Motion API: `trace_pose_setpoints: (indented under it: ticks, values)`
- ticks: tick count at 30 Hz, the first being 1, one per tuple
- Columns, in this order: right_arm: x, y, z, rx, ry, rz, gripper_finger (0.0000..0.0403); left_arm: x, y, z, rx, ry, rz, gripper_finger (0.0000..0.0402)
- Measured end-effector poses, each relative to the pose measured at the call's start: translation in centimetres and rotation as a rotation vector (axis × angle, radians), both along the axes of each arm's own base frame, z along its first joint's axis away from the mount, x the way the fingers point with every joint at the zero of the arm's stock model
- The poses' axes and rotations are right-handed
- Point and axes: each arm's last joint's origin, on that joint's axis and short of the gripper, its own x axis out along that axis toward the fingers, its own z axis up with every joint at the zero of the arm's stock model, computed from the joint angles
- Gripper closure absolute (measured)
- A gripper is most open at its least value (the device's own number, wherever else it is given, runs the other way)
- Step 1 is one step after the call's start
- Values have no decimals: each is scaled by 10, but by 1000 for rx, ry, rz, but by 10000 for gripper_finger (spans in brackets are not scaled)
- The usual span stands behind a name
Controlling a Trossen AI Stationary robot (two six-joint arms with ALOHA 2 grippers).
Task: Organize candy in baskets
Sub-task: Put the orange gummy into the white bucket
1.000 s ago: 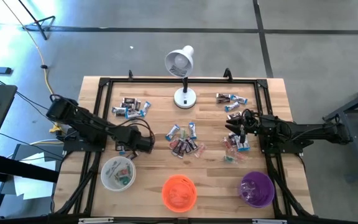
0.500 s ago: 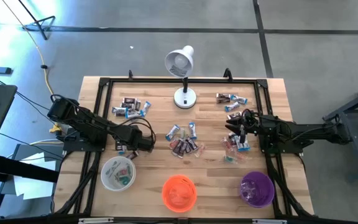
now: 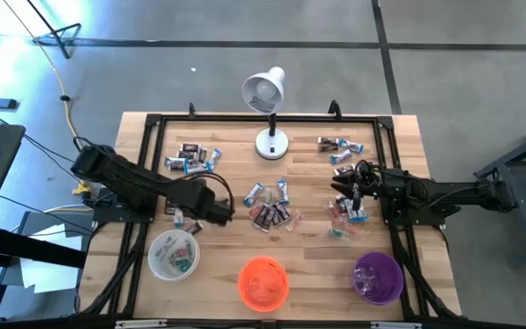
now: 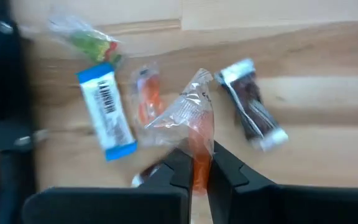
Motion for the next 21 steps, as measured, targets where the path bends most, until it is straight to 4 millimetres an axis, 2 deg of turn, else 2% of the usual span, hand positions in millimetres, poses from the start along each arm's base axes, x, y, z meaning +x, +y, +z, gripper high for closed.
trace_pose_setpoints:
  ticks: [3, 6, 14, 18, 21]
  values:
    - [0, 0, 0, 0, 0, 0, 251, 0, -12, 30, -20, 17, -53, 387]
    - [0, 0, 0, 0, 0, 0, 251, -6, -24, 46, -72, 47, -84, 385]
    - [0, 0, 0, 0, 0, 0, 251, -22, -77, 49, -246, 24, -17, 381]
    - [0, 0, 0, 0, 0, -1, 251, -38, -102, 48, -195, -21, 39, 356]
    - [0, 0, 0, 0, 0, -1, 251, -51, -113, 49, -132, -34, 76, 324]
